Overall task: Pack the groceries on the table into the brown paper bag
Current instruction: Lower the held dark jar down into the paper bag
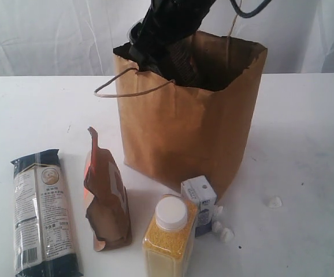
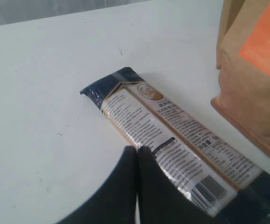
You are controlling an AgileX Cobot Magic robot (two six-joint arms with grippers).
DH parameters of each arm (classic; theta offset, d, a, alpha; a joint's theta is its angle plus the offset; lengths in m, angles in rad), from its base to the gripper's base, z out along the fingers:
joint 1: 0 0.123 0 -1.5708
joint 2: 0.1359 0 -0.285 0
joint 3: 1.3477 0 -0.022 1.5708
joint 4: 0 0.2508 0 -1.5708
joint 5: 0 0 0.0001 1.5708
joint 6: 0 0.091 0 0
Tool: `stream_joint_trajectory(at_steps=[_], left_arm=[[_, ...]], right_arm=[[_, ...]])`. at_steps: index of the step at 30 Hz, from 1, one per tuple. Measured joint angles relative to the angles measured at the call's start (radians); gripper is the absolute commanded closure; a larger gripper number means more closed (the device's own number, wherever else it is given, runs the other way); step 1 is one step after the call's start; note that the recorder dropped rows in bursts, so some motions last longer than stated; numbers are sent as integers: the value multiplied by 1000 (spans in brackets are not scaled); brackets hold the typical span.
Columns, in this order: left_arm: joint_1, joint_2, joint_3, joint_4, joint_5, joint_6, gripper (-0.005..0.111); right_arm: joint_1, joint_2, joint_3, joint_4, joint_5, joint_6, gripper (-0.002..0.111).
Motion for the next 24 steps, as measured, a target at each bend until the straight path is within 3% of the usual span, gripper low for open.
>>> stream_joint_trajectory(at_steps=[24], left_arm=[[0,0,0,0,0,0,107]], right_arm=[[-34,-57,-16,95,-6,135,108]])
